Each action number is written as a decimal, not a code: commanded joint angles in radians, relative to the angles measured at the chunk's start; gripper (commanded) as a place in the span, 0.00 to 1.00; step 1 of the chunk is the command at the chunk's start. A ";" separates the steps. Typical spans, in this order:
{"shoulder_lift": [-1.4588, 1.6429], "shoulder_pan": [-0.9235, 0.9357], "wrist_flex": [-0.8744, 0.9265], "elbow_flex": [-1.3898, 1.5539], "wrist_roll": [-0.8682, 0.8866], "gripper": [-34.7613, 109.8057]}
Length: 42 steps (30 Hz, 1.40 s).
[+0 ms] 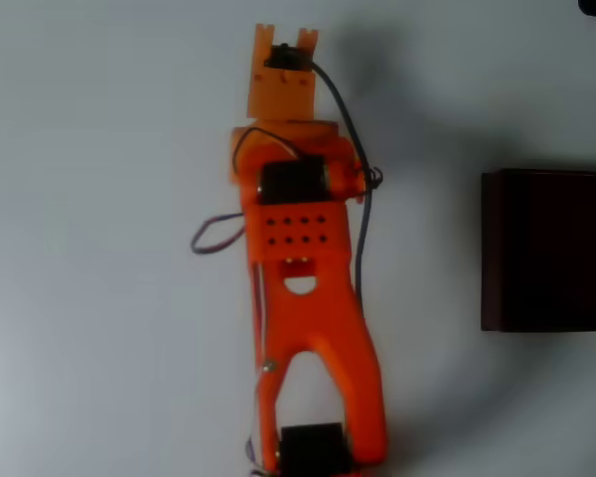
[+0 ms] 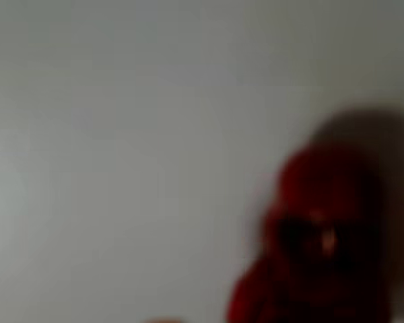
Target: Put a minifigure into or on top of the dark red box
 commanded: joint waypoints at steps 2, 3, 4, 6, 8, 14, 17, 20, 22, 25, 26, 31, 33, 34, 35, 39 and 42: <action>-0.003 -0.011 0.026 -0.044 0.008 0.42; -0.014 -0.011 0.026 -0.052 0.008 0.42; -0.023 -0.011 0.026 -0.060 0.009 0.42; -0.035 -0.012 0.026 -0.069 0.009 0.42; -0.044 -0.015 0.026 -0.077 0.011 0.42; -0.077 -0.023 0.040 -0.118 0.012 0.42; -0.086 -0.023 0.040 -0.123 0.012 0.41; -0.095 -0.023 0.044 -0.127 0.011 0.41; -0.095 -0.023 0.048 -0.127 0.012 0.41; -0.097 -0.021 0.049 -0.127 0.009 0.40; -0.097 -0.021 0.051 -0.127 0.009 0.40; -0.101 -0.018 0.051 -0.130 0.003 0.38; -0.103 -0.015 0.052 -0.132 -0.003 0.36; -0.104 -0.012 0.052 -0.132 -0.005 0.36; -0.104 -0.011 0.052 -0.132 -0.008 0.35; -0.109 0.000 0.064 -0.144 -0.026 0.30; -0.123 0.006 0.095 -0.175 -0.034 0.29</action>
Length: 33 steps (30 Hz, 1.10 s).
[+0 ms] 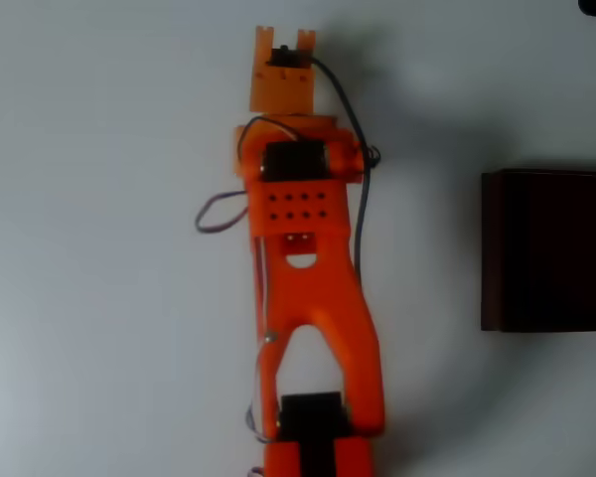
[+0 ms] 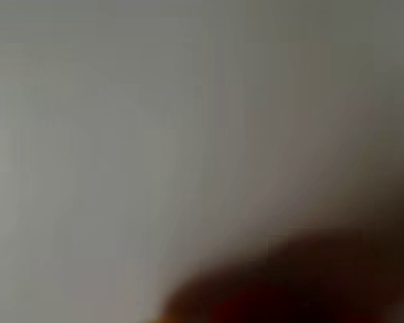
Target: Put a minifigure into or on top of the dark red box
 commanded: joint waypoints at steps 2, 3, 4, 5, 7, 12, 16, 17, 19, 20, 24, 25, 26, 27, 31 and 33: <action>0.003 -0.002 0.055 -0.072 0.000 0.28; -0.005 0.000 0.069 -0.084 -0.002 0.27; -0.011 0.002 0.080 -0.095 -0.003 0.27; -0.015 0.003 0.086 -0.103 -0.006 0.27; -0.023 0.006 0.095 -0.112 -0.008 0.26; -0.035 0.025 0.222 -0.199 -0.046 0.24; -0.035 0.055 0.423 -0.334 -0.161 0.24; -0.029 0.064 0.468 -0.365 -0.202 0.24; 0.003 0.103 0.520 -0.397 -0.314 0.24; 0.026 0.118 0.535 -0.402 -0.367 0.24; 0.161 0.161 0.548 -0.316 -0.518 0.24; 0.199 0.172 0.548 -0.282 -0.541 0.24; 0.245 0.186 0.548 -0.238 -0.560 0.24; 0.296 0.192 0.545 -0.193 -0.581 0.24; 0.526 0.236 0.528 0.020 -0.653 0.24; 0.653 0.265 0.517 0.133 -0.689 0.24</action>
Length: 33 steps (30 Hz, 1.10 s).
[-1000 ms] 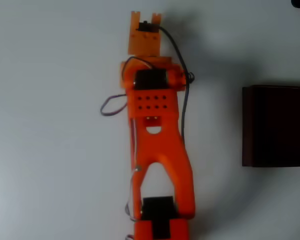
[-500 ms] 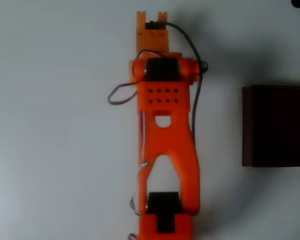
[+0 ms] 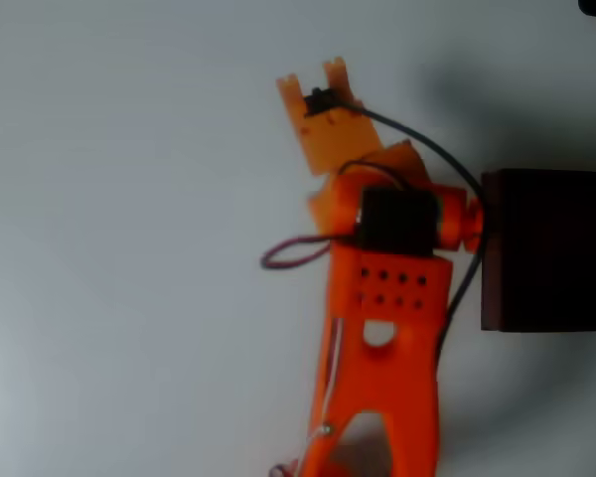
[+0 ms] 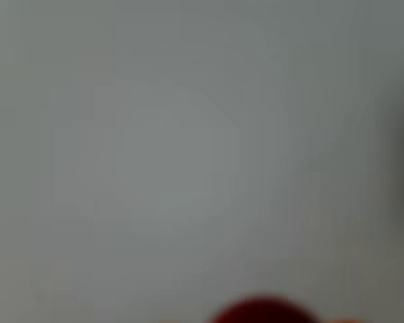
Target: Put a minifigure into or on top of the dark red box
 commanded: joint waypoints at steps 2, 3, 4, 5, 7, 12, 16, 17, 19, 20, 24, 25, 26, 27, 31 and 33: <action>0.327 0.078 -0.012 0.225 -0.066 0.24; 0.391 0.091 -0.017 0.272 -0.086 0.24; 0.460 0.104 -0.026 0.321 -0.101 0.24; 0.532 0.117 -0.038 0.371 -0.112 0.24; 0.676 0.143 -0.080 0.465 -0.133 0.24; 0.813 0.198 -0.138 0.555 -0.206 0.24; 0.905 0.249 -0.221 0.643 -0.259 0.24; 0.936 0.262 -0.241 0.666 -0.275 0.24; 0.991 0.291 -0.262 0.698 -0.308 0.24; 1.014 0.305 -0.279 0.716 -0.325 0.24; 1.071 0.351 -0.347 0.764 -0.402 0.24; 1.077 0.365 -0.365 0.775 -0.419 0.24; 1.080 0.380 -0.393 0.792 -0.433 0.24; 1.077 0.394 -0.419 0.805 -0.442 0.24; 0.965 0.442 -0.511 0.816 -0.476 0.24; 0.897 0.454 -0.560 0.813 -0.488 0.24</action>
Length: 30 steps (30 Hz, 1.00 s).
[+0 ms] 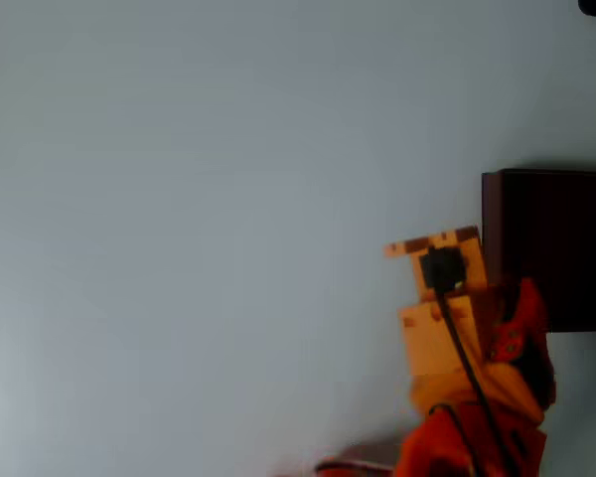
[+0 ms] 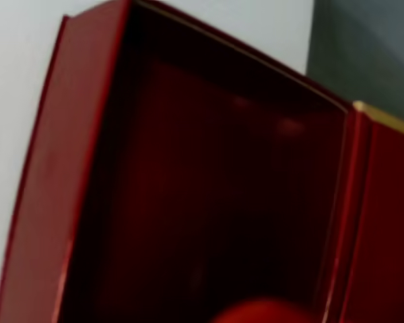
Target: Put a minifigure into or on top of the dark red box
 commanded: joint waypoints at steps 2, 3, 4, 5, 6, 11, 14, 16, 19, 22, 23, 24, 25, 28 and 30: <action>-0.101 0.049 -0.098 0.002 -0.014 0.24; -0.124 0.057 -0.117 -0.006 -0.014 0.24; -0.149 0.060 -0.138 -0.015 -0.017 0.24; -0.178 0.066 -0.158 -0.026 -0.018 0.24; -0.210 0.072 -0.175 -0.040 -0.020 0.24; -0.439 0.123 -0.244 -0.130 -0.044 0.24; -0.588 0.144 -0.262 -0.204 -0.064 0.24; -0.678 0.153 -0.273 -0.252 -0.072 0.24; -0.779 0.172 -0.272 -0.305 -0.071 0.24; -0.822 0.175 -0.276 -0.324 -0.075 0.24; -0.833 0.175 -0.273 -0.330 -0.075 0.24; -0.841 0.172 -0.270 -0.333 -0.072 0.24; -0.845 0.166 -0.270 -0.333 -0.072 0.24; -0.845 0.155 -0.252 -0.336 -0.061 0.27; -0.845 0.149 -0.239 -0.336 -0.052 0.29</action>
